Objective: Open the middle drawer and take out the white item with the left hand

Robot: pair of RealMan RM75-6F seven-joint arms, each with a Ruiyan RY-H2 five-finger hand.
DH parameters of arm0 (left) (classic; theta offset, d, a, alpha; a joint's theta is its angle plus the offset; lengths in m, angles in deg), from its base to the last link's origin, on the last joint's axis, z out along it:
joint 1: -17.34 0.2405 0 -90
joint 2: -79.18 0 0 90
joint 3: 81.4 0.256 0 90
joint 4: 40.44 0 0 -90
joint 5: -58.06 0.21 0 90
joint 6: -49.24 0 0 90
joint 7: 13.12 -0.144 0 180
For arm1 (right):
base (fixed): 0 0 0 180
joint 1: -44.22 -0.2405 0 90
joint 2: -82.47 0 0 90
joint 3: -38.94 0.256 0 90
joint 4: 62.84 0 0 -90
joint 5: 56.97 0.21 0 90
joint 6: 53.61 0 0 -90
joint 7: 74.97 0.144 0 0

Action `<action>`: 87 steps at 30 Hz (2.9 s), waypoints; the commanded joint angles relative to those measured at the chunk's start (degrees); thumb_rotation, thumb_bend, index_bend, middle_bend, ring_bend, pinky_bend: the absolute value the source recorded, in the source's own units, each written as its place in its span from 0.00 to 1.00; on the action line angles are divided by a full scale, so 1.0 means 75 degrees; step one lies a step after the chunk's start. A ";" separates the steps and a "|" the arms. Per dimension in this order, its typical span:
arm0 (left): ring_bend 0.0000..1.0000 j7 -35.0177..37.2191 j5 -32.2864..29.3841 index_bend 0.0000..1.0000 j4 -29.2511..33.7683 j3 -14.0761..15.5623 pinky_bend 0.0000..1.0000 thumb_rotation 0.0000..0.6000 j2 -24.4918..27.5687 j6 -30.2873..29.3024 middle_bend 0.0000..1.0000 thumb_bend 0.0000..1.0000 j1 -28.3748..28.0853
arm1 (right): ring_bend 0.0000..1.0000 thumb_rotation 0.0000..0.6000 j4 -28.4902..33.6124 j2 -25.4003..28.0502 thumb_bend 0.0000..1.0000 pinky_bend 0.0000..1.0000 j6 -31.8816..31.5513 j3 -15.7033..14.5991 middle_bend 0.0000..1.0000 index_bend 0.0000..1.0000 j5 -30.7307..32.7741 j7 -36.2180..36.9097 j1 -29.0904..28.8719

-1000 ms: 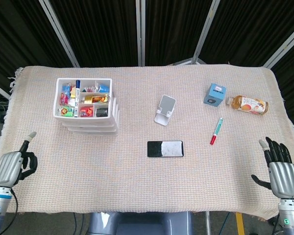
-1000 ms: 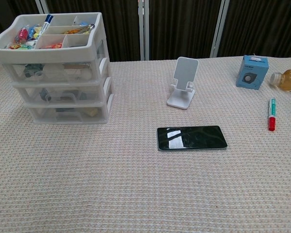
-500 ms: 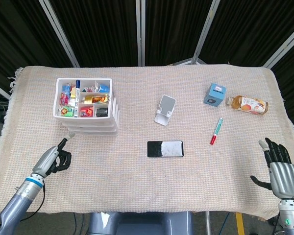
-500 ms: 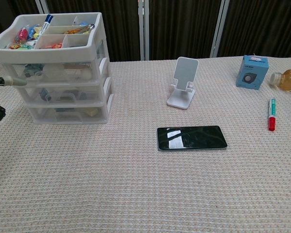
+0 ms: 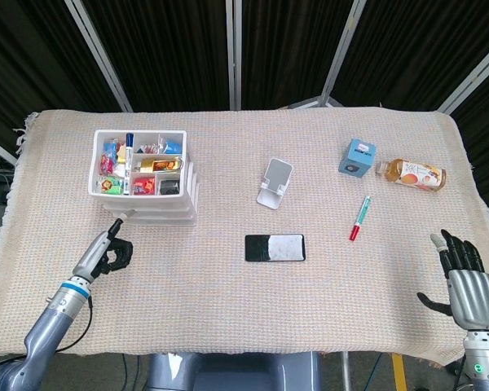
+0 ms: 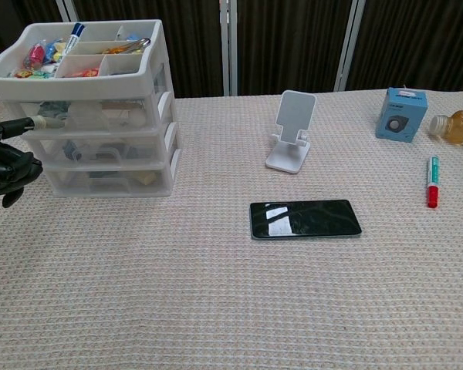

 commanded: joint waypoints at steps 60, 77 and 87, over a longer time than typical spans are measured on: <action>0.80 0.0805 0.0430 0.13 -0.0761 -0.0031 0.67 1.00 -0.0751 0.0380 0.79 0.78 -0.0654 | 0.00 1.00 0.0025 -0.0135 0.00 0.00 0.0111 -0.0109 0.00 0.00 -0.0027 -0.0290 -0.0027; 0.80 0.1176 0.1125 0.13 -0.0644 0.0450 0.67 1.00 -0.0544 -0.0088 0.79 0.79 -0.0341 | 0.00 1.00 0.0098 -0.0115 0.00 0.00 0.0069 -0.0138 0.00 0.00 -0.0083 -0.0303 -0.0002; 0.80 0.1363 0.1434 0.13 -0.0612 0.0686 0.67 1.00 -0.0345 -0.0536 0.79 0.79 -0.0088 | 0.00 1.00 0.0134 -0.0125 0.00 0.00 0.0001 -0.0151 0.00 0.00 -0.0143 -0.0322 0.0023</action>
